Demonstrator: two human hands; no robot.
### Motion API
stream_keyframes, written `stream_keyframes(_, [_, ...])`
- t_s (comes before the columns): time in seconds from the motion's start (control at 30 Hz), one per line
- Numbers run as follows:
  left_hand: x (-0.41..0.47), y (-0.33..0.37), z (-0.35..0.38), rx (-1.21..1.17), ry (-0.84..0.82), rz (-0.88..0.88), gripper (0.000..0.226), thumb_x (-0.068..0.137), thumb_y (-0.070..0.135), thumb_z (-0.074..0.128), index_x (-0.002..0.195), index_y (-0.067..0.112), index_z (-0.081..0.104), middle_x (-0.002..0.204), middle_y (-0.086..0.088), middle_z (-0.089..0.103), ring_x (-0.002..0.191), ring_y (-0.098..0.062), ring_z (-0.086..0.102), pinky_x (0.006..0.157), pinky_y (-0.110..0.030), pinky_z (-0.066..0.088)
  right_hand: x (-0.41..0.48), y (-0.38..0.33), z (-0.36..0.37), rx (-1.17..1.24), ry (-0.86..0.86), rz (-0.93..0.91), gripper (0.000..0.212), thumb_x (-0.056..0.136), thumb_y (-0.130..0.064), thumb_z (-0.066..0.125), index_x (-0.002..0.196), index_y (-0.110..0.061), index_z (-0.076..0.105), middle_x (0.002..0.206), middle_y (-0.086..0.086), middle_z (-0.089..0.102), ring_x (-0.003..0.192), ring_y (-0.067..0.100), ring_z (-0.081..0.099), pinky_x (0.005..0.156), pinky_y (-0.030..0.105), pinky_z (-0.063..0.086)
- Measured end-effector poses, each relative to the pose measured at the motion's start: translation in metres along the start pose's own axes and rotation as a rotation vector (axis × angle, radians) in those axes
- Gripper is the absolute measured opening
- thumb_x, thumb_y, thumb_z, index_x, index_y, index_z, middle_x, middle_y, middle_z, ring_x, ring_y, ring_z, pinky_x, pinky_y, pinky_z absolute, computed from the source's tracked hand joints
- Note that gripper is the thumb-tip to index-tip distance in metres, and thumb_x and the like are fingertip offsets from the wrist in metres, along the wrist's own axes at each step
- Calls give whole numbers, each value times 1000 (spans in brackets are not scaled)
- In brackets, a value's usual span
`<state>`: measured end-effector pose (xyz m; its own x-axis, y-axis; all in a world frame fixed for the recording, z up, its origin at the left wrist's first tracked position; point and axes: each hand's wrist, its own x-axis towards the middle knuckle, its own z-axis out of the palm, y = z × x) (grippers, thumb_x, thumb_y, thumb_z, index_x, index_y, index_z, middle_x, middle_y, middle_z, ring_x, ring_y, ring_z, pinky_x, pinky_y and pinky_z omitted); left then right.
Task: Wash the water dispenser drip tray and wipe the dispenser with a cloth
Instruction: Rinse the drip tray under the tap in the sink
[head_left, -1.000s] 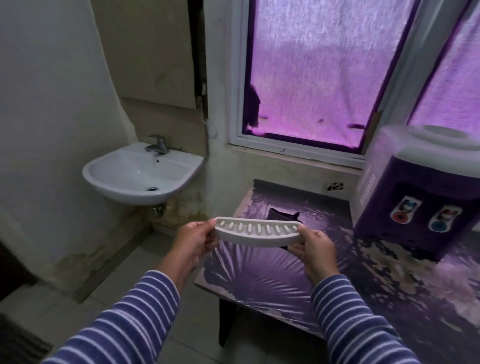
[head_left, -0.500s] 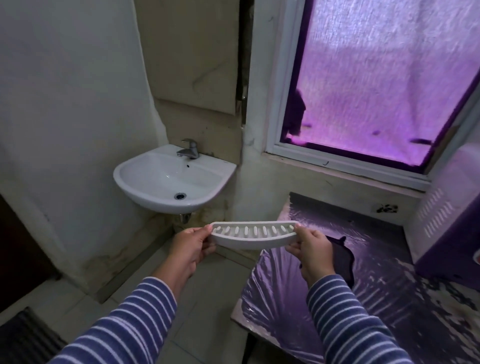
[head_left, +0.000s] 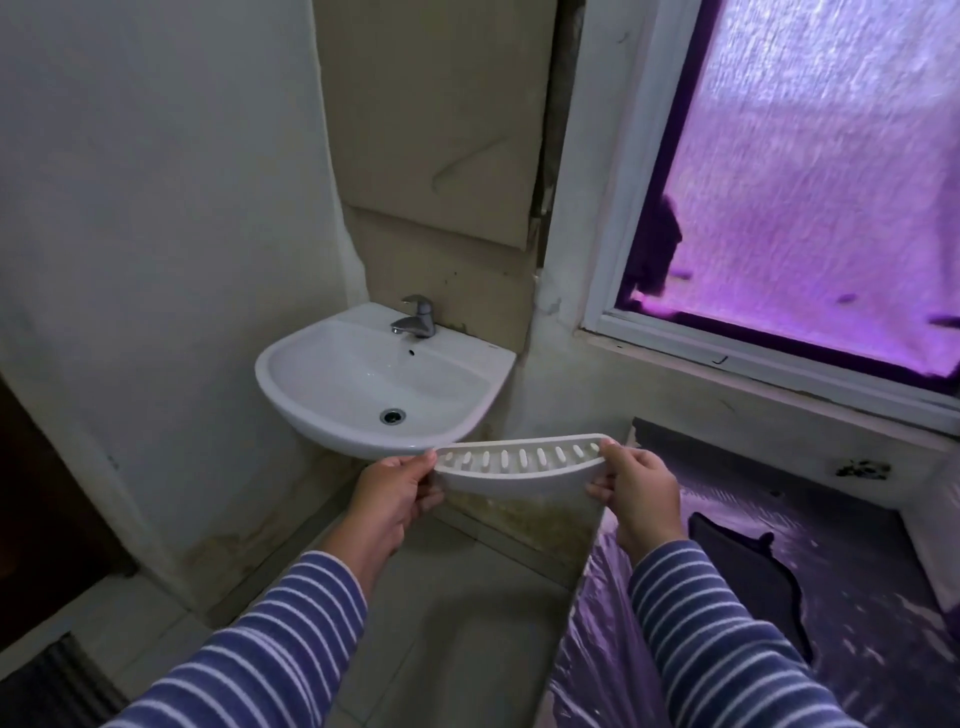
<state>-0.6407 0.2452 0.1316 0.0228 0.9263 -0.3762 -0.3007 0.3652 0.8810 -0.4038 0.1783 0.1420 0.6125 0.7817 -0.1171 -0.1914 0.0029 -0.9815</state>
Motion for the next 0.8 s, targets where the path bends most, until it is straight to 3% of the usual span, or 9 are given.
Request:
stream_keyframes(0.1, [20, 11, -15, 17, -31, -11, 6, 87, 11, 64, 85, 8, 60, 77, -7, 65, 62, -16, 64, 45, -23, 53, -3, 1, 21, 0, 14, -13, 22, 86, -24, 66, 96, -4, 62, 85, 11, 62, 62, 14, 63, 56, 25, 52])
stream_keyframes(0.27, [54, 33, -50, 98, -110, -32, 11, 86, 15, 67, 84, 8, 59, 75, -7, 65, 50, -10, 64, 46, -24, 53, -17, 15, 63, 67, 87, 32, 20, 87, -22, 66, 96, -5, 63, 89, 15, 63, 73, 24, 63, 62, 31, 53])
stream_keyframes(0.37, [72, 46, -70, 164, -162, -46, 12, 85, 18, 68, 86, 8, 60, 78, -8, 66, 57, -15, 64, 47, -24, 53, -24, 26, 86, 89, 155, 44, 18, 86, -24, 67, 94, -9, 63, 90, 15, 65, 78, 26, 65, 63, 32, 55])
stream_keyframes(0.67, [108, 72, -111, 336, -262, -40, 15, 83, 28, 69, 89, 16, 63, 83, -5, 70, 63, -14, 63, 46, -23, 50, -37, 55, 134, 121, 320, 20, 23, 79, -31, 71, 92, -12, 66, 90, 11, 69, 68, 17, 72, 52, 21, 54])
stream_keyframes(0.8, [129, 76, -114, 346, -308, -68, 15, 82, 28, 70, 89, 16, 64, 78, -3, 71, 57, -11, 62, 48, -23, 52, -26, 57, 148, 108, 346, 14, 24, 79, -31, 71, 92, -12, 65, 90, 11, 69, 67, 16, 71, 50, 21, 53])
